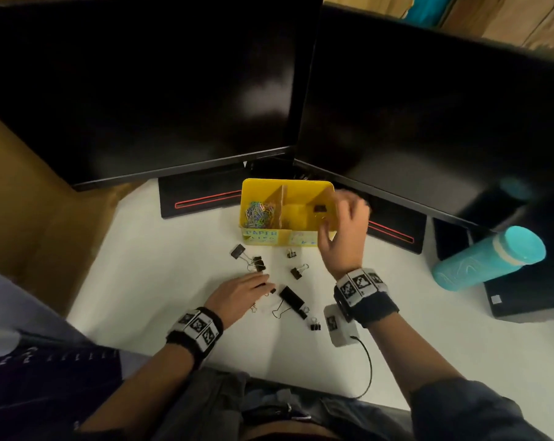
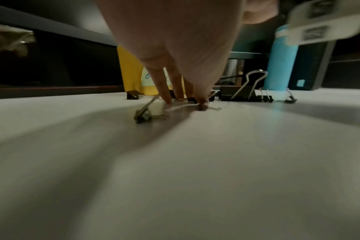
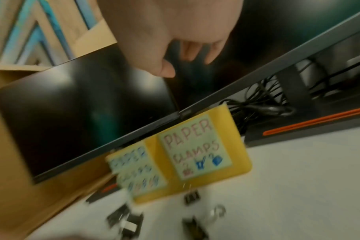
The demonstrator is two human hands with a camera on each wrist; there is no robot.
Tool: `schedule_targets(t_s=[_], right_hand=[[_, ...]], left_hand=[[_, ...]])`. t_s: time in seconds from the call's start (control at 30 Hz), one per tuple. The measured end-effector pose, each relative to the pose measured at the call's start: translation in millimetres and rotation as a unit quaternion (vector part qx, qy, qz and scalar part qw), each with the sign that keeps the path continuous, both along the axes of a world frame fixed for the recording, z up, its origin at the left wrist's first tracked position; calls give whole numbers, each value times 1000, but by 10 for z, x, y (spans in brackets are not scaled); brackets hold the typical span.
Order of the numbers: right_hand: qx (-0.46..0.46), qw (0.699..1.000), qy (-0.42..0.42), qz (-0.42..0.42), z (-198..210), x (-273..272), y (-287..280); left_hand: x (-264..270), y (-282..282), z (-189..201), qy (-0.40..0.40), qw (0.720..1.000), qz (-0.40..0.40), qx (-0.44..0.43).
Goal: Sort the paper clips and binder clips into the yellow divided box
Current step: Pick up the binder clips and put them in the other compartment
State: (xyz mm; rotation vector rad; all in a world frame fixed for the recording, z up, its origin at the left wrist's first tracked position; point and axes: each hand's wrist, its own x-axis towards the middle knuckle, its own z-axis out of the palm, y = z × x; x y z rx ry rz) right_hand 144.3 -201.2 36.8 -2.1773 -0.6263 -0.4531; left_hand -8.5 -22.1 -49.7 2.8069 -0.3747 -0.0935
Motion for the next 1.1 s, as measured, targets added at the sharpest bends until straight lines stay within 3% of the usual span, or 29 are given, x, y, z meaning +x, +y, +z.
schedule_targets(t_s=[0.07,0.17,0.27,0.33,0.47,0.57,0.7,0.77,0.9,1.1], right_hand=[[-77,985,-15,152,-127,-213,-39],[-262,899,22,349,-368,-410,-210],[-416,802,48,427,-586,-429,-379],[-454,784,51,422,-690,-432,-441],[-408,838,42,360,-820,-460,-501],[-355,874,53,328,-822,-422,-590],[-294,908,60,292,-801,-381,-688],[-278,917,80,275,-815,-403,-700],[-270,916,128,266,-809,-432,-707],[-221,938,62,259,-537,-411,-648]], left_hand=[[-2,9,27,-15,1000,16,-22],[-19,18,60,-40,999,34,-13],[-32,47,60,-38,998,55,-4],[-10,39,68,-16,997,73,-8],[99,-14,181,12,998,63,-9],[282,-136,410,-34,999,30,-7],[736,-332,864,-115,980,80,-141],[958,-385,1004,-158,972,90,-150],[1133,-399,1077,-96,985,115,-83],[532,0,787,-255,950,135,-116]])
